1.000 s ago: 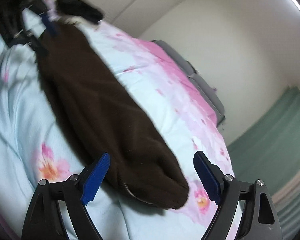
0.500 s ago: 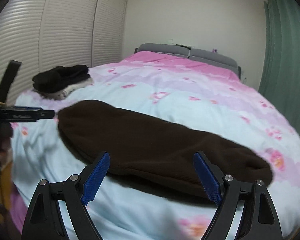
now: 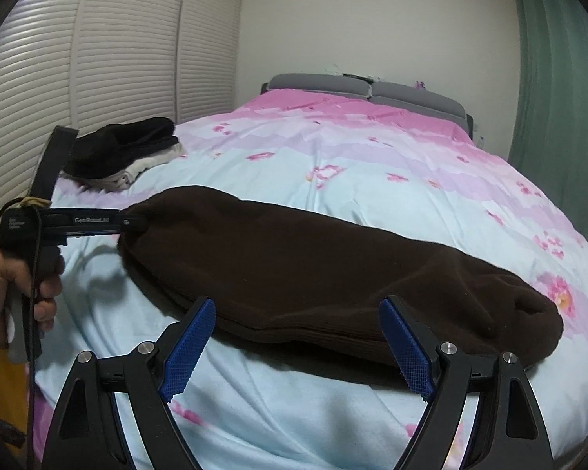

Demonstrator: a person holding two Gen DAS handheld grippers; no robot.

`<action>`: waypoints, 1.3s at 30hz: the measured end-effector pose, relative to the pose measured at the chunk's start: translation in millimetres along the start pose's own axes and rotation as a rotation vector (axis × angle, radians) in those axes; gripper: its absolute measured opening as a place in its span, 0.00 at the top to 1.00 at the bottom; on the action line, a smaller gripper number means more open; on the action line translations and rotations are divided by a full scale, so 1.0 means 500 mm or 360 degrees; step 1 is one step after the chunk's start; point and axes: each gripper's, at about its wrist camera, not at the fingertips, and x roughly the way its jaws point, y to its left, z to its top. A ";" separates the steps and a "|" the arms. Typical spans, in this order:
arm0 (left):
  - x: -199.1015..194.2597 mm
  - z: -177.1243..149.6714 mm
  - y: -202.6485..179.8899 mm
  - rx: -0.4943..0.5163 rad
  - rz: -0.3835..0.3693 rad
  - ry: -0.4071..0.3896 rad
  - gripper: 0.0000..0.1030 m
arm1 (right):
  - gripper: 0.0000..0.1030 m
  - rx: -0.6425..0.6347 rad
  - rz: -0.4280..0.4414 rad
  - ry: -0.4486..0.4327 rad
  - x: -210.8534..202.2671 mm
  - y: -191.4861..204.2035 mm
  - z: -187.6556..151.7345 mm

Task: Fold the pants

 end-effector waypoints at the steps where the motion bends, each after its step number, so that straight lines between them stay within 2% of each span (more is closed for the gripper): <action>1: -0.006 -0.003 -0.002 0.0013 0.0003 -0.0009 0.73 | 0.17 0.0014 -0.0010 0.0009 0.003 -0.006 0.000; 6: -0.040 -0.036 -0.001 0.0066 0.0053 -0.0052 0.74 | 0.17 0.0107 -0.0023 0.0075 0.020 -0.032 -0.012; 10: -0.033 -0.058 -0.002 0.0129 0.0109 -0.0058 0.73 | 0.17 0.0202 -0.0009 0.0129 0.025 -0.053 -0.028; 15: -0.038 -0.045 -0.025 0.0220 0.0187 -0.0121 0.69 | 0.19 0.0245 -0.0065 0.0191 0.038 -0.065 -0.051; 19: -0.077 -0.035 -0.064 0.0273 0.0257 -0.0193 0.68 | 0.20 0.0251 -0.0130 0.0166 0.020 -0.088 -0.053; 20: -0.085 -0.035 -0.076 0.0297 0.0273 -0.0214 0.62 | 0.20 0.0261 -0.0158 0.0157 0.012 -0.102 -0.053; 21: -0.102 -0.040 -0.099 0.0350 0.0288 -0.0258 0.52 | 0.20 0.0271 -0.0186 0.0150 0.002 -0.116 -0.053; 23: -0.125 -0.049 -0.139 0.0440 0.0295 -0.0326 0.47 | 0.20 0.0288 -0.0258 0.0135 -0.019 -0.150 -0.055; 27: -0.134 -0.048 -0.189 0.0511 0.0295 -0.0365 0.46 | 0.20 0.0391 -0.0390 0.0125 -0.052 -0.242 -0.066; 30: -0.107 -0.040 -0.219 0.0461 0.0214 -0.0300 0.46 | 0.20 0.0520 -0.0464 0.0129 -0.058 -0.311 -0.070; 32: -0.083 -0.040 -0.243 0.0459 0.0178 -0.0271 0.46 | 0.20 0.0620 -0.0482 0.0131 -0.057 -0.354 -0.075; 36: -0.034 -0.047 -0.273 0.0539 0.0206 -0.0257 0.46 | 0.21 0.0853 -0.0455 0.0168 -0.030 -0.430 -0.087; 38: -0.013 -0.048 -0.268 0.0545 0.0233 -0.0242 0.46 | 0.35 0.0936 -0.0451 0.0207 -0.008 -0.461 -0.095; 39: -0.002 -0.049 -0.262 0.0540 0.0256 -0.0228 0.46 | 0.38 0.0952 -0.0439 0.0227 0.002 -0.471 -0.097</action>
